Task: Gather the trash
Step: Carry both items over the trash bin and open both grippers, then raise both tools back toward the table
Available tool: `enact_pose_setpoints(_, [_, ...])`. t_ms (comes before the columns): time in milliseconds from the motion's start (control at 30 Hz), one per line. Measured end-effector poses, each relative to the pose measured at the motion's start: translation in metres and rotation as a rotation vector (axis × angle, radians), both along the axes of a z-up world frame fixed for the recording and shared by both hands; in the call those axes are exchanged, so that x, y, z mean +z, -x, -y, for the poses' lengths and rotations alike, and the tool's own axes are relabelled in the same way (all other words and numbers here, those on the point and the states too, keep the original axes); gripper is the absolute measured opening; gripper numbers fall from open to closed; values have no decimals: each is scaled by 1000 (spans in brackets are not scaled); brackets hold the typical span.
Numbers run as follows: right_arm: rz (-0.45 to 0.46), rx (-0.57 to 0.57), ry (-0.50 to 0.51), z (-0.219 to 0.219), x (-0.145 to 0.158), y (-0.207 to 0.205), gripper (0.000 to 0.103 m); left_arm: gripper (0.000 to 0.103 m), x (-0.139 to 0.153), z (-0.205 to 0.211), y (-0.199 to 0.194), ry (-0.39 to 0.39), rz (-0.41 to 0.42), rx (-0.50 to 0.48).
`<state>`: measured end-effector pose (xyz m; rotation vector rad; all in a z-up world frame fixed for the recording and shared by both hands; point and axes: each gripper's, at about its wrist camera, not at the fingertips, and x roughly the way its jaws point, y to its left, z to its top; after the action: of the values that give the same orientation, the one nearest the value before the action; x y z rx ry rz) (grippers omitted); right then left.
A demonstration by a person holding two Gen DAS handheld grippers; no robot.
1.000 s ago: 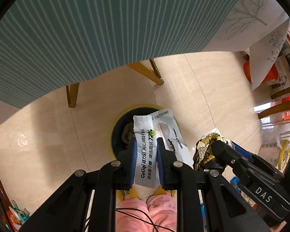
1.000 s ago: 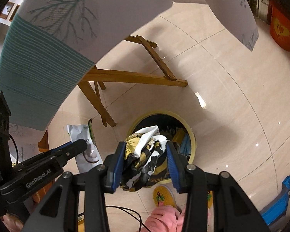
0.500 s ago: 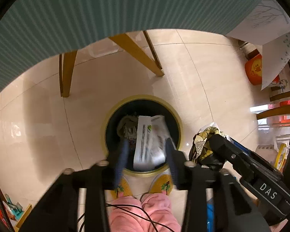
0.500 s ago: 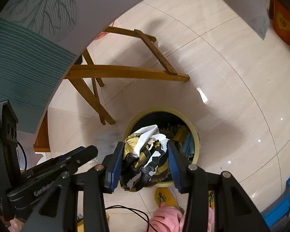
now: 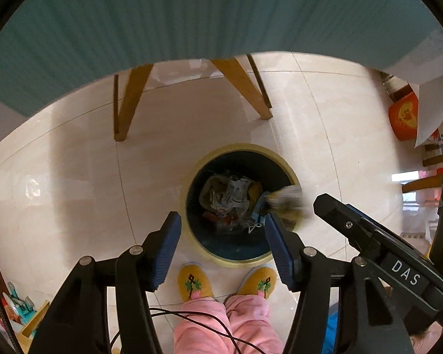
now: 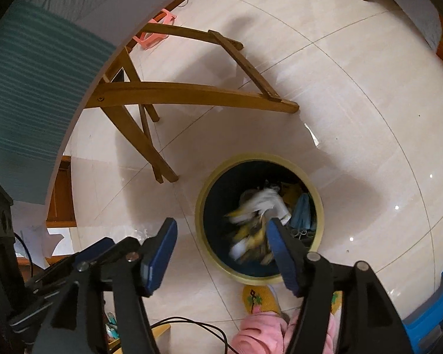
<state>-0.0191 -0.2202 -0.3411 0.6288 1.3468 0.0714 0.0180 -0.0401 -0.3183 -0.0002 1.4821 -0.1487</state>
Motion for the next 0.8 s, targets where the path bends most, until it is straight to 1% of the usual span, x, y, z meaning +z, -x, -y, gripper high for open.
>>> enact_pose_setpoints(167, [2, 26, 19, -6, 5, -5, 70, 57, 15, -11, 4, 0, 10, 29])
enact_pose_setpoints(200, [2, 33, 23, -8, 8, -5, 70, 57, 18, -13, 4, 2, 11, 34])
enact_pose_setpoints(333, [8, 69, 39, -14, 29, -6, 70, 57, 44, -21, 10, 15, 22, 60])
enact_pose_setpoints(367, [11, 82, 43, -15, 38, -5, 70, 57, 49, -22, 10, 17, 25, 63])
enact_pose_setpoints(533, [30, 127, 55, -19, 81, -2, 70, 58, 96, -26, 17, 32, 41, 80])
enact_pose_setpoints(600, [47, 145, 62, -19, 104, 1, 70, 65, 118, -27, 21, 41, 51, 86])
enact_pose_setpoints(667, [62, 156, 63, -18, 122, 2, 70, 68, 145, -27, 25, 52, 71, 93])
enact_pose_setpoints(767, [92, 172, 62, -16, 156, 6, 70, 69, 179, -29, 28, 57, 100, 88])
enact_pose_setpoints(800, [109, 181, 64, -15, 172, 7, 70, 71, 192, -29, 30, 58, 110, 86])
